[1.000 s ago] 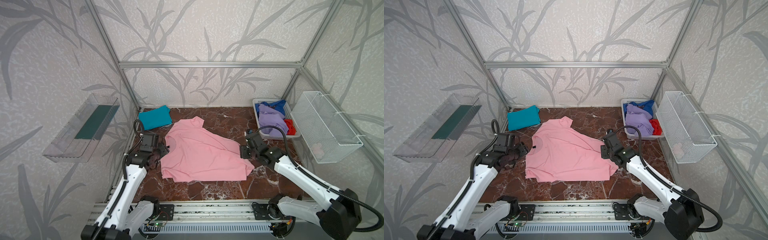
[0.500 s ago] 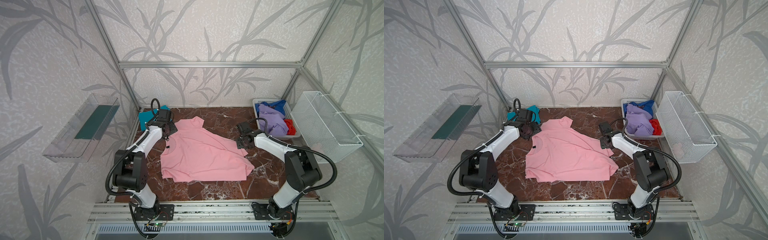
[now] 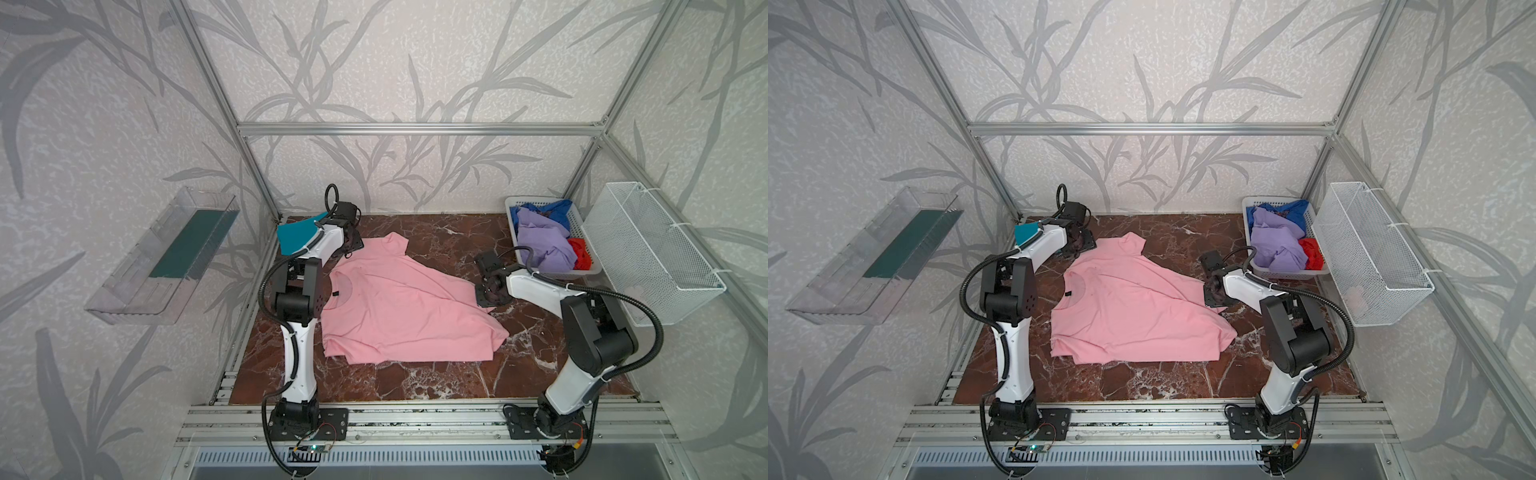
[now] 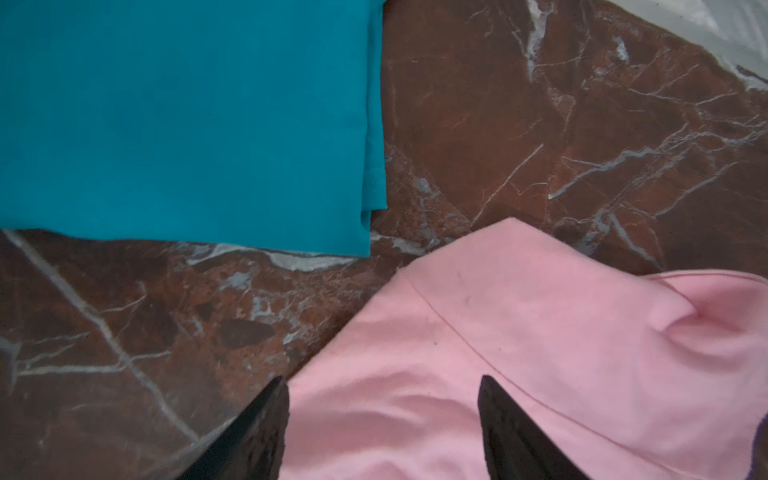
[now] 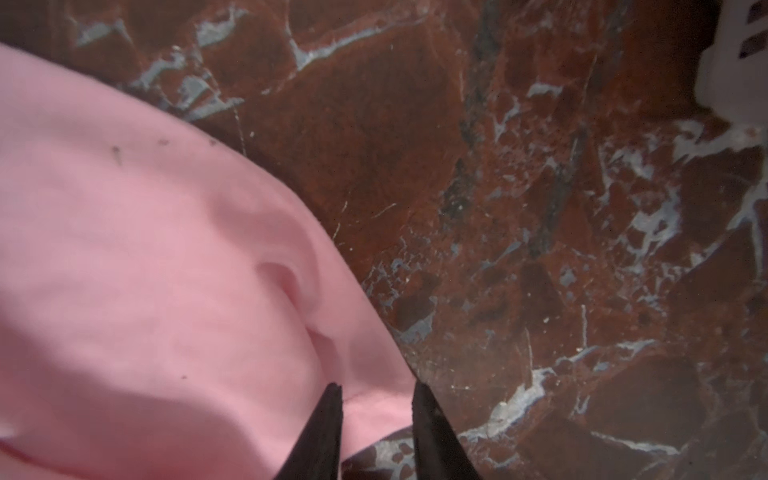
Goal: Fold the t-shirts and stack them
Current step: 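Grasp the pink shirt's collar edge with left gripper while right grasps the hem, then lift the pink shirt and stretch it between both grippers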
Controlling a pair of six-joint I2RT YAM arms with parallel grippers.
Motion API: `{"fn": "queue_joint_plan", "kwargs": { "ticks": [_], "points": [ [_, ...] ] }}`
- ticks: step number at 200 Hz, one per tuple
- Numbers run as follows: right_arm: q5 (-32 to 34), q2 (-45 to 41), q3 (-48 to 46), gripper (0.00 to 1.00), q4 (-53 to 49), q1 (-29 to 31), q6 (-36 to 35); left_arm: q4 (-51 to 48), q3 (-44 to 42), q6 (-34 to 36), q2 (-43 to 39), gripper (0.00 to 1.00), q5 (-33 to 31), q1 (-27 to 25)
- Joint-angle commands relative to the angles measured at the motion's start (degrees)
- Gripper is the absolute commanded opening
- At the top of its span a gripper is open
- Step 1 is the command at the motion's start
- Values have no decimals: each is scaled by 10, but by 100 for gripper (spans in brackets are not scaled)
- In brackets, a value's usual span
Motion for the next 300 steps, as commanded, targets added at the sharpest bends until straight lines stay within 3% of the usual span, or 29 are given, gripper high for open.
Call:
{"fn": "queue_joint_plan", "kwargs": {
  "ticks": [1,31,48,69,97,109,122,144,176,215,247,300],
  "points": [
    [-1,11,-2,31,-12,1,11,-31,54,16,34,71,-6,-3],
    [0,17,1,33,-22,0,15,-39,104,13,85,70,7,-3],
    [-1,18,1,42,-25,0,19,-40,119,11,105,60,10,-4],
    [-16,27,4,57,-25,-1,25,-42,132,7,122,38,12,-4],
    [-21,42,22,57,-35,-1,34,-48,146,3,135,0,16,-4],
    [-20,45,28,56,-35,0,37,-50,148,4,133,0,16,-4],
    [-25,50,37,49,-31,-1,40,-53,149,9,125,0,17,-4],
    [-38,67,59,20,-29,0,43,-59,150,18,107,0,17,-4],
    [-30,59,90,0,-38,-1,37,-70,148,24,60,0,26,-4],
    [33,-19,139,0,-79,-6,15,-85,139,30,-31,0,30,-5],
    [98,-139,164,0,-83,-6,-14,-78,95,35,-139,0,20,-4],
    [154,-317,164,0,-102,-5,-29,-15,-74,33,-373,0,-18,-4]
  ]
}}
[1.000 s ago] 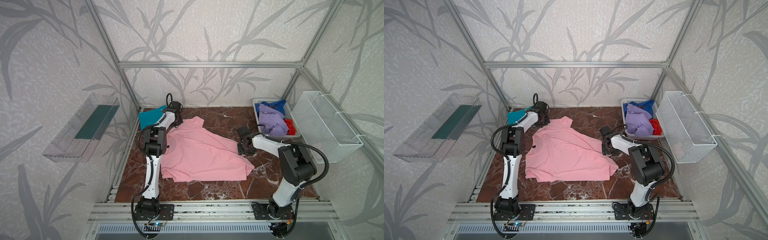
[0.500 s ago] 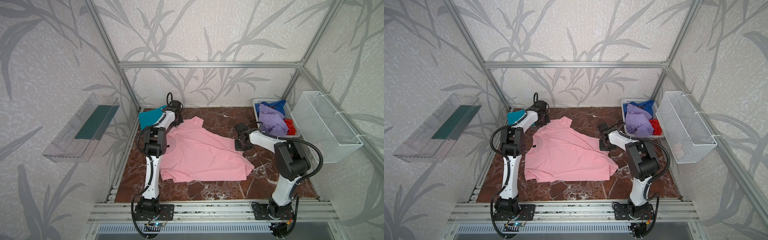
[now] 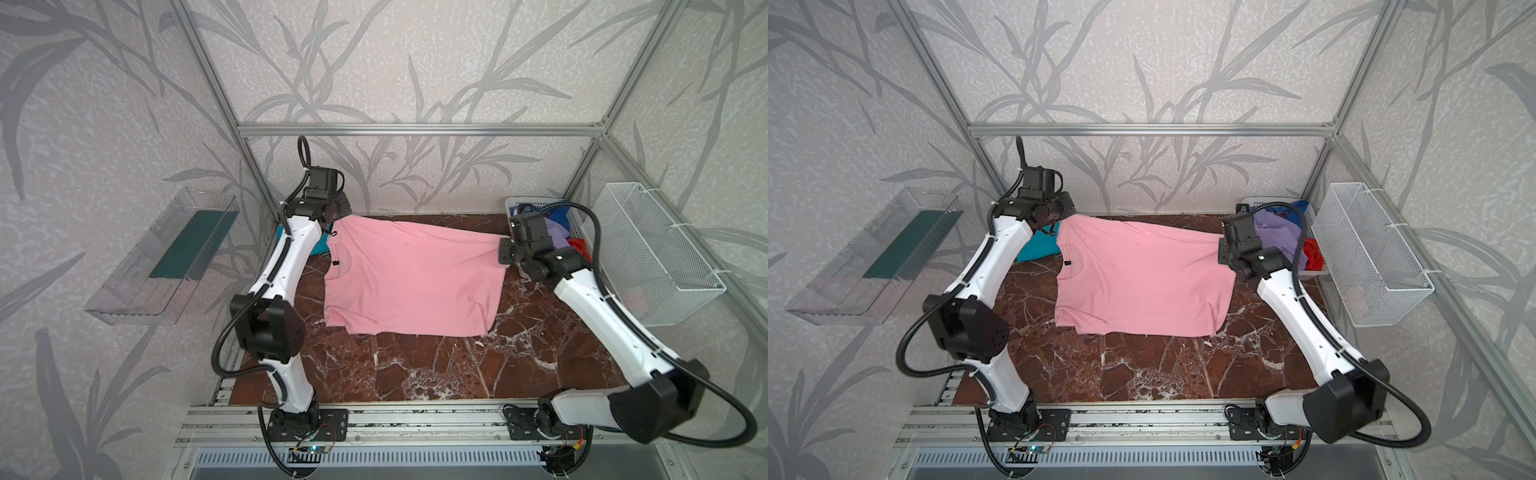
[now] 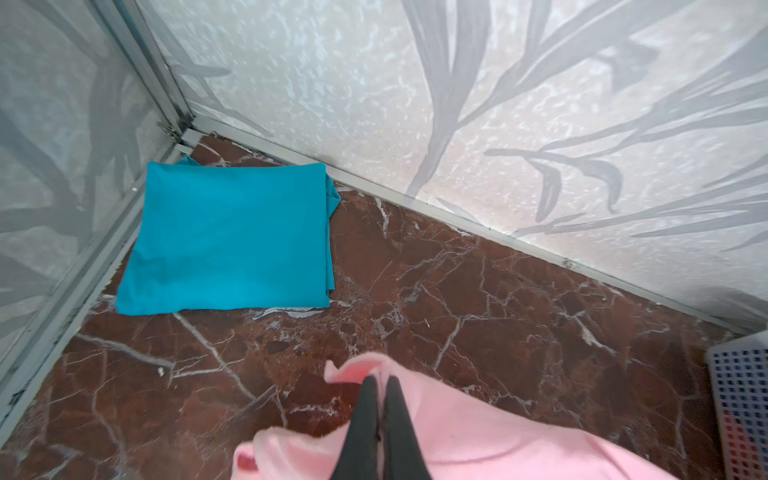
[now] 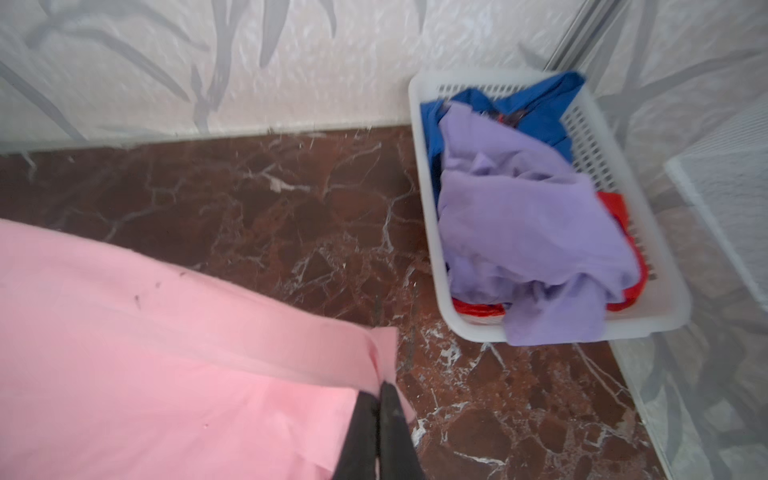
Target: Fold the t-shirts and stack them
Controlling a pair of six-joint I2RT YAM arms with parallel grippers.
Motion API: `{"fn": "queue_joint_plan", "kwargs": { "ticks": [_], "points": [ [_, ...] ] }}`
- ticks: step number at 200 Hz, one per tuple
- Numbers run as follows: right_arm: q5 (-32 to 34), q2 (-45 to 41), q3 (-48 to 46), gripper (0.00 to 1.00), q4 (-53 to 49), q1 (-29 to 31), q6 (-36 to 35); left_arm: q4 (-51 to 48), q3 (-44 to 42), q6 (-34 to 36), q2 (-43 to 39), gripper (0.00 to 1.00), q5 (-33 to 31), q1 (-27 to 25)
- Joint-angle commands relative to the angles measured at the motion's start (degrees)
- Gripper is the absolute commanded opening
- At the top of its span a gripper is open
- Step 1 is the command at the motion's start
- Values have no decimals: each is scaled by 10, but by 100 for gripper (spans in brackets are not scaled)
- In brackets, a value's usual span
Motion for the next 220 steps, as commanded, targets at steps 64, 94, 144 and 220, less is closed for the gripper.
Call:
{"fn": "queue_joint_plan", "kwargs": {
  "ticks": [64,94,144,220],
  "points": [
    [-47,-232,-244,0,-98,-2,98,61,-555,-143,-374,0,16,-9],
    [-108,-251,-335,0,-97,-2,134,64,-727,-218,-416,0,41,-43],
    [-105,-230,-352,0,-80,-2,130,1,-642,-191,-386,71,-19,-79],
    [-95,-220,-355,0,-65,-2,123,54,-462,-121,-130,48,-56,-121]
  ]
}}
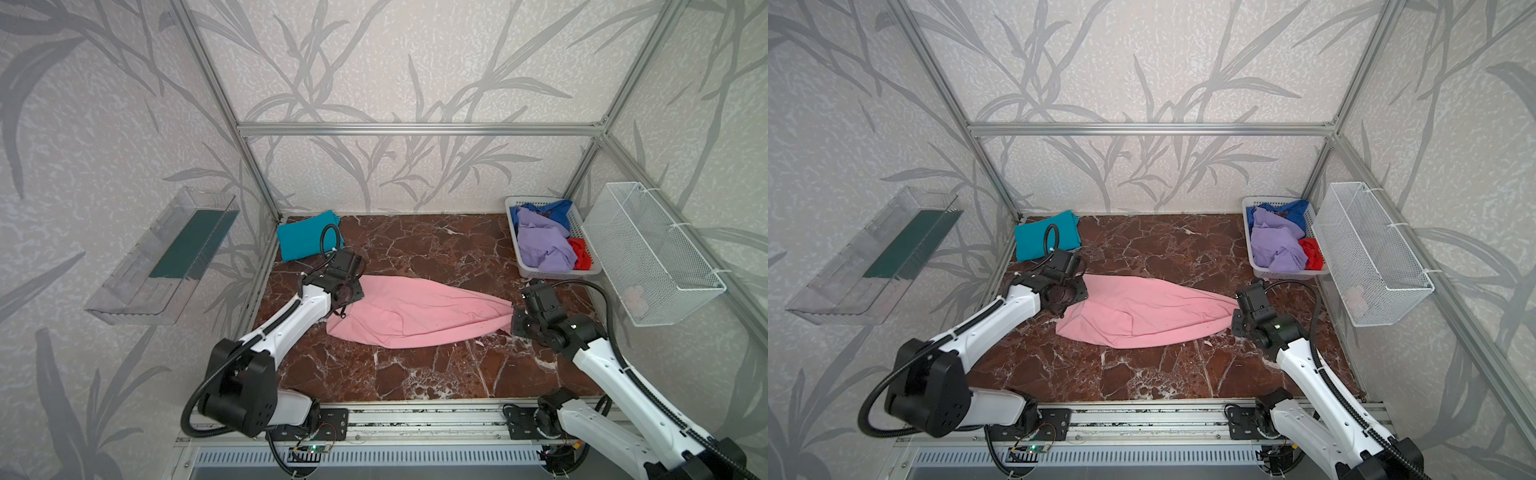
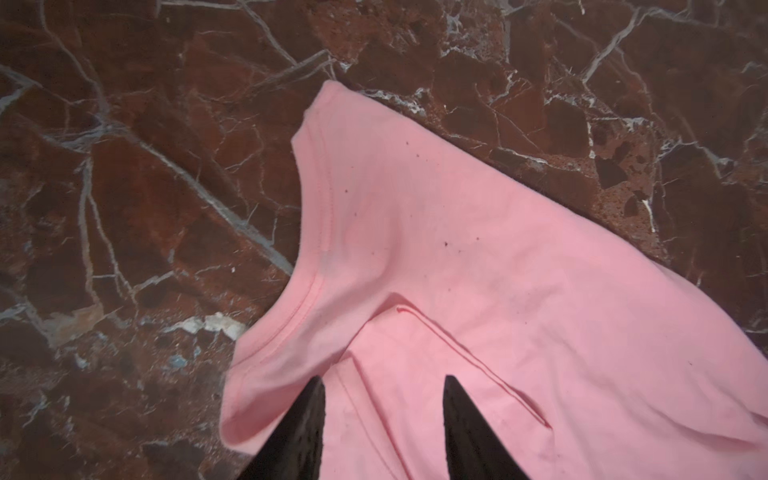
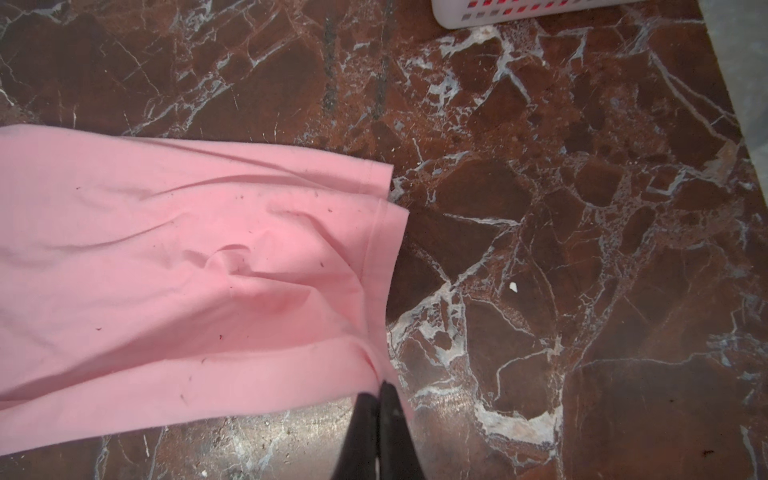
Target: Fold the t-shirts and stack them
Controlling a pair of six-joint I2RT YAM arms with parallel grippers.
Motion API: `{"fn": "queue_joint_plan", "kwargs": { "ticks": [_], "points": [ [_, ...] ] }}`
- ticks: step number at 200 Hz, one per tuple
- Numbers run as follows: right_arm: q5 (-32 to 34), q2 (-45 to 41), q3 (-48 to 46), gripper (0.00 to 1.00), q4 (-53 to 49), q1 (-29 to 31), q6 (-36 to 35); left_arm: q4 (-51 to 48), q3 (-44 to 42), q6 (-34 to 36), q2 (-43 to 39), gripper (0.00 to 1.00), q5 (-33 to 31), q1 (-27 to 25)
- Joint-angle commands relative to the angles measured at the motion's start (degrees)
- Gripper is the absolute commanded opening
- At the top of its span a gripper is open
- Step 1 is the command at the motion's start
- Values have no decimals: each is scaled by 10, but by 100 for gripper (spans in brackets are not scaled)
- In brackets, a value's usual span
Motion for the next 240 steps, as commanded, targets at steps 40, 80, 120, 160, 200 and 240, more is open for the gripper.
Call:
{"fn": "queue_joint_plan", "kwargs": {
  "ticks": [40,80,120,160,200,240],
  "points": [
    [2,15,10,0,22,-2,-8,13,26,28,105,48,-25,-20],
    [1,16,8,0,28,-2,-17,11,40,21,154,42,-49,-20],
    [3,40,31,0,11,-3,-45,45,13,-18,154,0,-35,-20],
    [5,40,41,0,10,-2,-44,35,23,-19,123,0,-28,-20],
    [0,33,32,0,11,-2,-34,-7,69,-8,75,0,-42,-18],
    [18,26,58,0,6,-2,-45,-45,99,11,-6,0,-78,-18]
  ]
}}
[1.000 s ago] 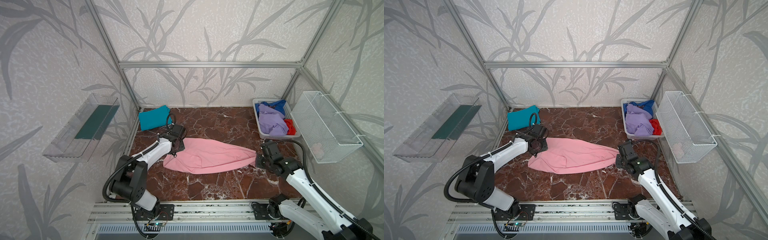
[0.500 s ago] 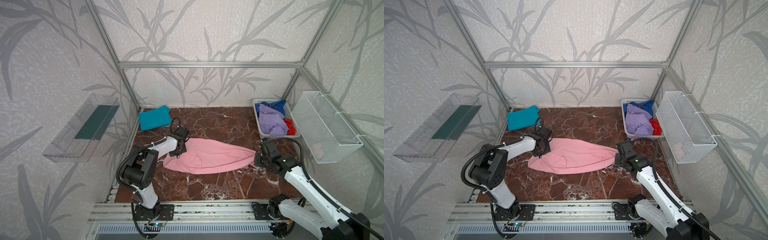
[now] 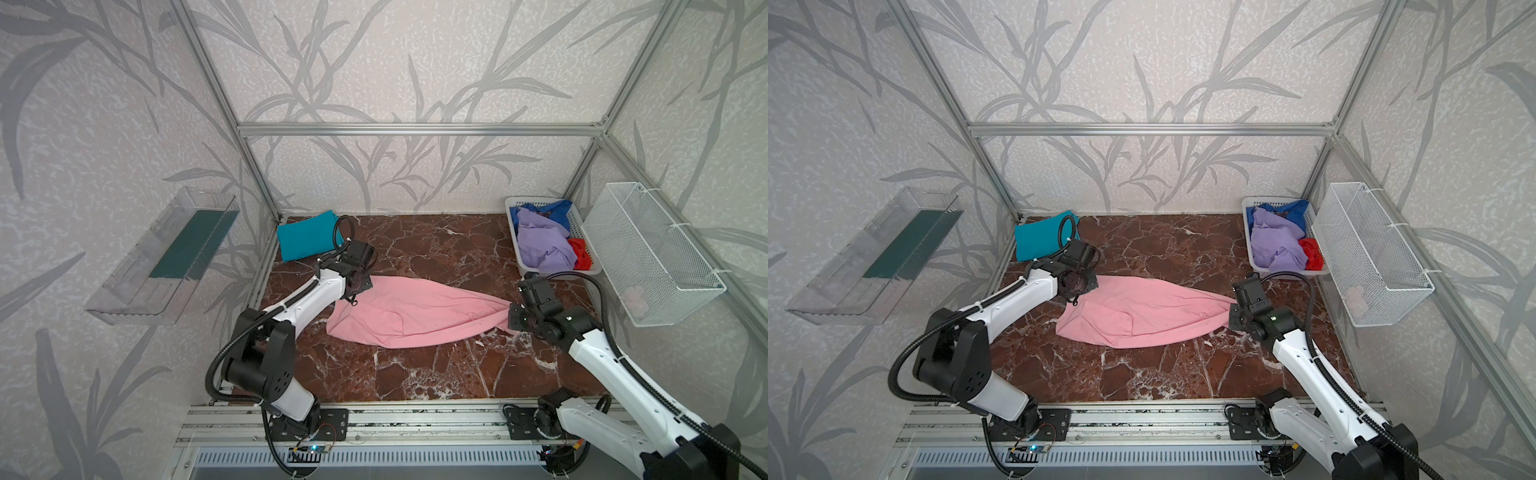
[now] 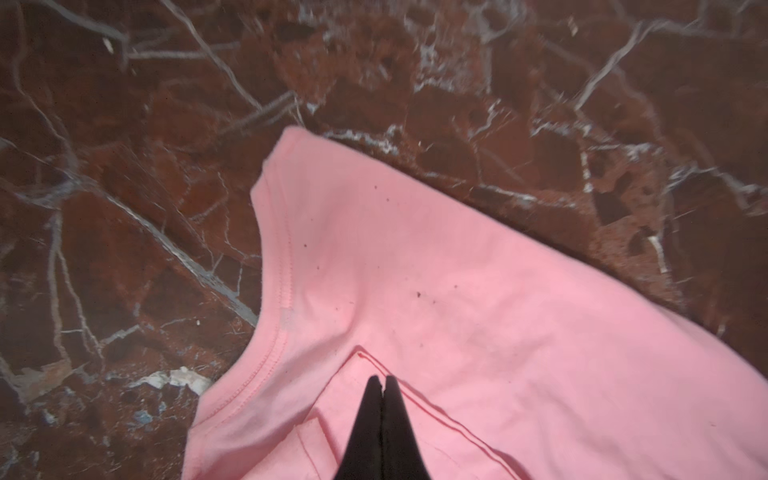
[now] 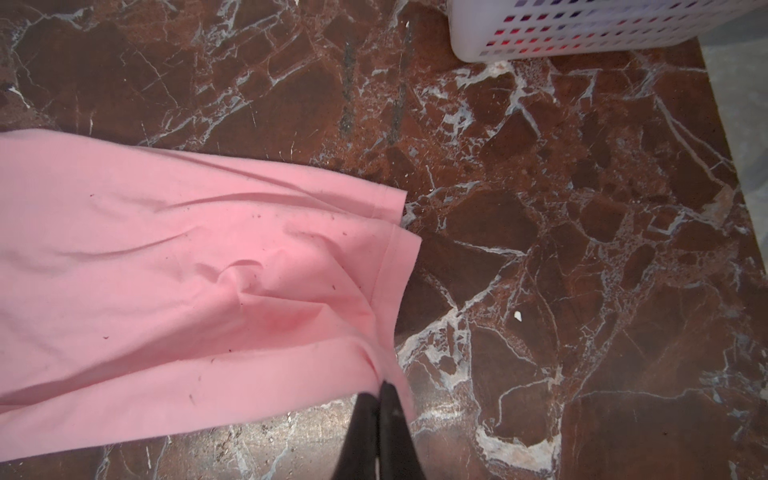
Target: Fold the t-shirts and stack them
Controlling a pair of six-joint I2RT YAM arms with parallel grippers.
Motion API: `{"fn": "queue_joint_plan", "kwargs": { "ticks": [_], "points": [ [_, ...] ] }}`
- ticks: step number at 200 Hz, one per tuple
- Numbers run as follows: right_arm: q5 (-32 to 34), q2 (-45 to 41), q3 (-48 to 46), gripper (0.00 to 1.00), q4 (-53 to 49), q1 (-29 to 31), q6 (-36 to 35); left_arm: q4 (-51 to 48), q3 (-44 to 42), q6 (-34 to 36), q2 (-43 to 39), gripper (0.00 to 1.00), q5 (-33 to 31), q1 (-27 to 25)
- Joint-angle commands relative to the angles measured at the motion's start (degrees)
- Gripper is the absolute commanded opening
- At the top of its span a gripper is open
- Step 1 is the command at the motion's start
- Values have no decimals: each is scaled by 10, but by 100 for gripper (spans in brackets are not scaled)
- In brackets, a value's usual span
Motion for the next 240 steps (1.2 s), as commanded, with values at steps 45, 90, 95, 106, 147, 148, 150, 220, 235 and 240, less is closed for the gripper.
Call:
{"fn": "queue_joint_plan", "kwargs": {
  "ticks": [45,90,95,106,147,148,150,220,235,240],
  "points": [
    [19,-17,43,0,-9,-2,-11,-57,10,28,-152,0,-58,10],
    [3,-9,31,0,1,-2,-8,2,-57,22,-86,49,18,11],
    [4,-9,31,0,-1,-3,-8,19,-67,19,-73,50,32,12],
    [7,-9,33,0,-3,-2,-11,52,-83,7,-44,41,54,11],
    [11,-11,28,0,-7,-2,-14,72,-84,-23,68,38,103,12],
    [11,-11,28,0,-7,-2,-13,74,-85,-24,69,38,105,12],
    [11,-11,27,0,-6,-2,-13,78,-87,-25,72,38,106,12],
    [3,1,24,0,-4,-2,-6,111,-113,-37,114,48,97,12],
    [4,2,23,0,-3,-2,-6,112,-109,-35,116,53,90,12],
    [4,2,23,0,-4,-2,-6,112,-107,-34,117,53,87,12]
  ]
}}
